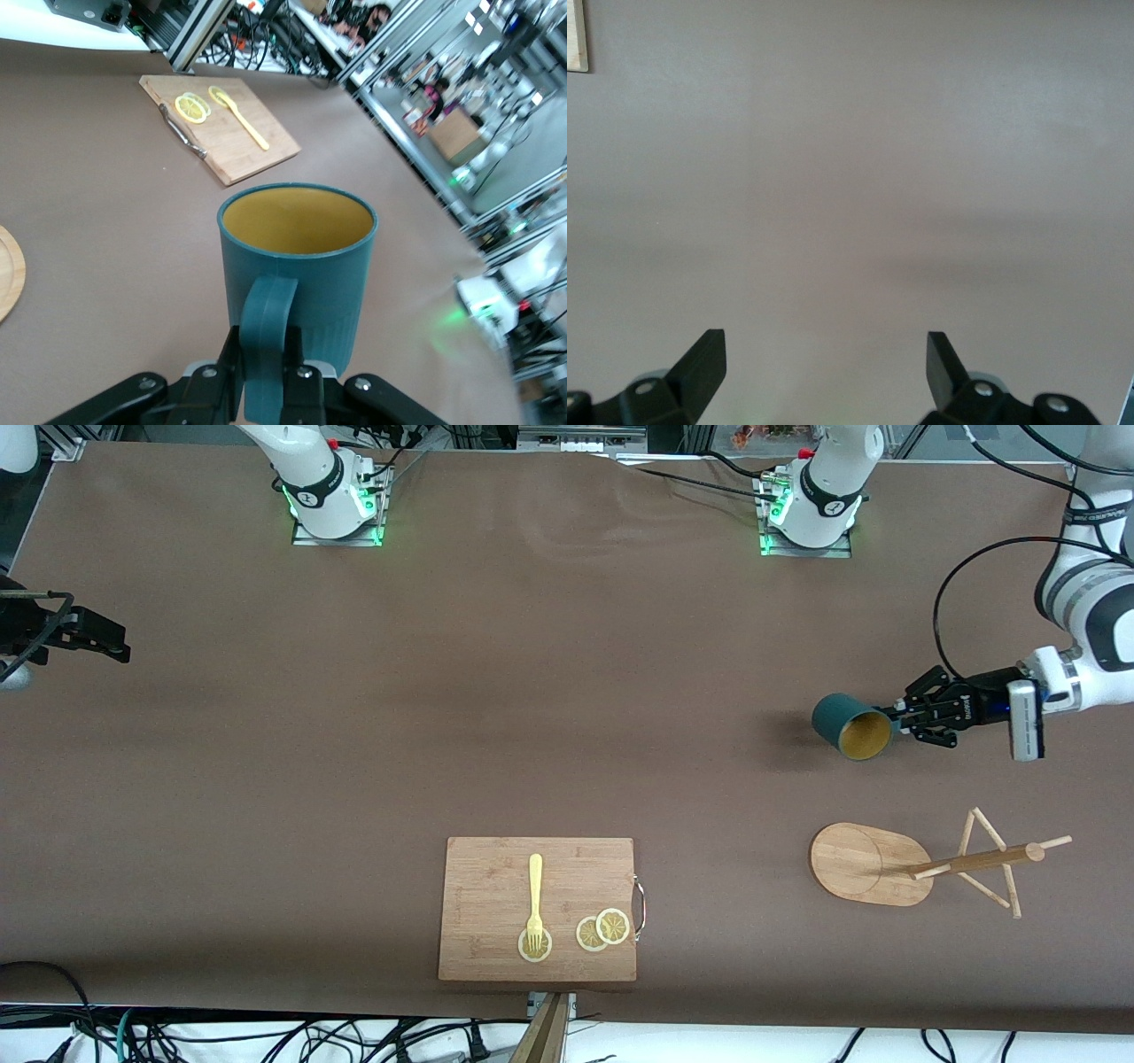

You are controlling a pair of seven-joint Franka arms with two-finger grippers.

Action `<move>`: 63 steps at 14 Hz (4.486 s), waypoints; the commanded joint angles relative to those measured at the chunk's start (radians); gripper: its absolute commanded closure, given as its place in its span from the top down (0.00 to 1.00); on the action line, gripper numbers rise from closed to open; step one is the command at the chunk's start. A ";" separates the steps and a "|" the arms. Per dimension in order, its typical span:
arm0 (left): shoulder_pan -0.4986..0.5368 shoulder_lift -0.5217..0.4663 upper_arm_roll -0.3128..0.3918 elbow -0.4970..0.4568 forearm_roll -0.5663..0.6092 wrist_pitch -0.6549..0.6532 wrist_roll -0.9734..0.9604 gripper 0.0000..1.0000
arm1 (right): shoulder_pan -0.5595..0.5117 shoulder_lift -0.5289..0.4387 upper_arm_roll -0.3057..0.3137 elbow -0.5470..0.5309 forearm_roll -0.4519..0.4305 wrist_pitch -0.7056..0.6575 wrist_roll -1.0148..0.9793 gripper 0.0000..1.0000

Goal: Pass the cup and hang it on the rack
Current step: 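Carry the mug with the left gripper to the wooden rack, then hook the mug handle onto a rack peg and open the left gripper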

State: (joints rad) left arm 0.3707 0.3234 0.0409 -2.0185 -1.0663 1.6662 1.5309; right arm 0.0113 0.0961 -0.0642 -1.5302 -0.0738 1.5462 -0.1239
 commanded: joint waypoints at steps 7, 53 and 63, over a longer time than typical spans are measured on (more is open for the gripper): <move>0.169 0.199 -0.007 0.254 -0.147 -0.356 -0.279 0.00 | -0.010 -0.009 0.010 0.005 -0.004 -0.015 -0.011 1.00; 0.201 0.522 -0.007 0.647 -0.301 -0.269 -1.184 1.00 | -0.010 -0.009 0.024 0.007 -0.004 -0.015 -0.011 1.00; 0.270 0.508 -0.001 0.655 -0.040 -0.276 -0.966 1.00 | -0.008 -0.007 0.027 0.007 -0.006 -0.014 -0.014 1.00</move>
State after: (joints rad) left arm 0.6138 0.8269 0.0417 -1.3992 -1.1845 1.4048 0.5173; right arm 0.0115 0.0961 -0.0488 -1.5302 -0.0738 1.5455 -0.1247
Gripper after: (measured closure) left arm 0.000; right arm 0.000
